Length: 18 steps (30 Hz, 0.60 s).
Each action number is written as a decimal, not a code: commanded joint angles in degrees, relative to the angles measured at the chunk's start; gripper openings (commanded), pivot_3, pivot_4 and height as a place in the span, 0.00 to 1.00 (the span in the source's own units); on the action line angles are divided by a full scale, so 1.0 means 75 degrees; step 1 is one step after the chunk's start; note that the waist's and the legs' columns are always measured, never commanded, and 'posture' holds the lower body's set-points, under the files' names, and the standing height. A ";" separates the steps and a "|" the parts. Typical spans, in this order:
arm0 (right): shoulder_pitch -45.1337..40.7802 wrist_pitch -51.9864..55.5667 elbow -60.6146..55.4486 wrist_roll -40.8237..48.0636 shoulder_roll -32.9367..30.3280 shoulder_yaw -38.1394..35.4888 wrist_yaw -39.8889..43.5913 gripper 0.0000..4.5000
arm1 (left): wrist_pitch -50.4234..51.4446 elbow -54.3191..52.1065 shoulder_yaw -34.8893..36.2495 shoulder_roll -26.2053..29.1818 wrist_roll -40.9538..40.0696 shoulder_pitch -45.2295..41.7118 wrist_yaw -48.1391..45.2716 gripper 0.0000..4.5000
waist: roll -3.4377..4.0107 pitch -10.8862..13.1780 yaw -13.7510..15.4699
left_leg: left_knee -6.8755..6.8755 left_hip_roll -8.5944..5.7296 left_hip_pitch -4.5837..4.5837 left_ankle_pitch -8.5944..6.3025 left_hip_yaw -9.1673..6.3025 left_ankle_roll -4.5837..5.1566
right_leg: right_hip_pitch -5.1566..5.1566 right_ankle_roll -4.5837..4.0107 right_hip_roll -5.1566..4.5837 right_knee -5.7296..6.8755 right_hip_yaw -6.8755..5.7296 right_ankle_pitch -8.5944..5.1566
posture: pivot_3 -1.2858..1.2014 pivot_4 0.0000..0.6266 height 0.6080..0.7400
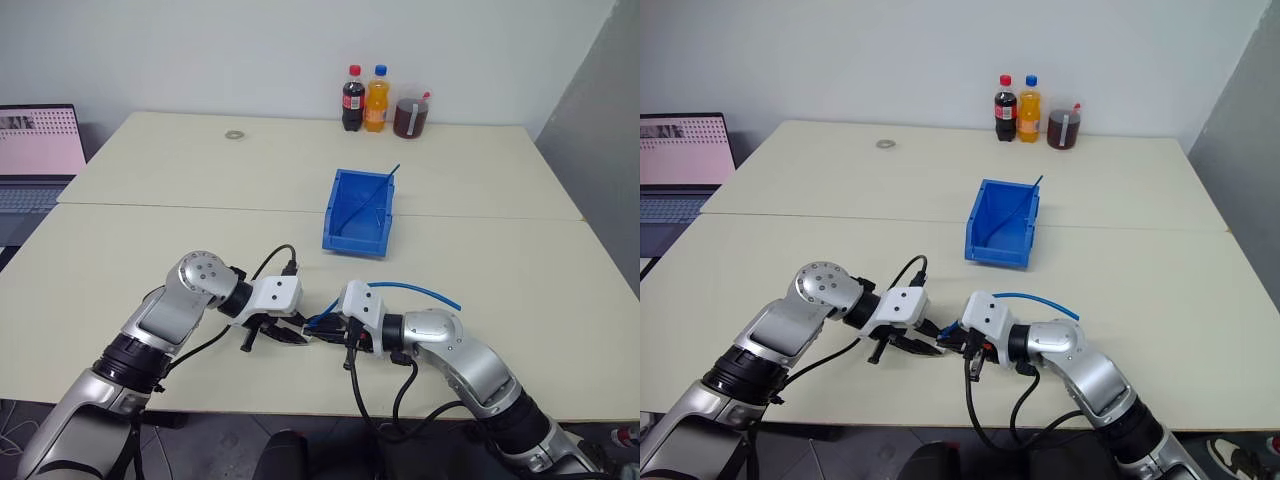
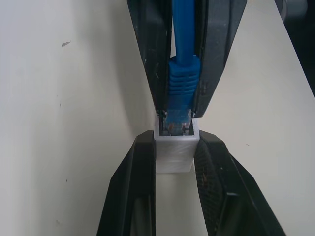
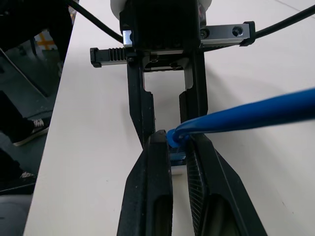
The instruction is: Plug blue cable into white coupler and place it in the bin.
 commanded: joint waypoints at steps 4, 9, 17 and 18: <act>-0.0111 0.0710 -0.0044 0.0001 -0.0006 0.0756 0.0352 0.03 | 0.0153 -0.0180 -0.0274 -0.0143 0.0124 0.0191 0.0128 0.17 | 0.0016 -0.0046 -0.0011 | -0.0001 -0.0002 0.0005 0.0000 0.0000 0.0000 | 0.0003 -0.0001 0.0010 0.0001 0.0001 0.0000 | 0.52 0.24 1.00; -0.0155 0.0974 -0.0131 -0.0018 -0.0092 0.1013 0.0449 0.03 | 0.0241 -0.0280 -0.0253 -0.0148 0.0102 0.0245 0.0133 0.17 | 0.0015 -0.0066 -0.0014 | -0.0003 -0.0001 0.0007 0.0000 0.0002 0.0001 | 0.0002 -0.0001 0.0012 -0.0001 0.0003 -0.0001 | 0.52 0.24 1.00; -0.0211 0.1137 0.0262 0.0085 0.0290 0.1215 0.0512 0.03 | 0.0331 -0.0510 -0.0233 -0.0170 0.0099 0.0414 0.0212 0.17 | 0.0014 -0.0127 -0.0023 | -0.0017 0.0000 0.0016 -0.0001 0.0009 0.0002 | 0.0003 -0.0004 0.0015 -0.0006 0.0010 -0.0003 | 0.52 0.24 1.00; -0.0214 0.1129 0.0312 0.0062 0.0315 0.1240 0.0526 0.03 | 0.0346 -0.0550 -0.0225 -0.0173 0.0097 0.0441 0.0222 0.17 | 0.0015 -0.0137 -0.0035 | -0.0019 0.0002 0.0021 -0.0001 0.0009 0.0002 | 0.0006 -0.0006 0.0016 -0.0006 0.0011 -0.0004 | 0.52 0.24 1.00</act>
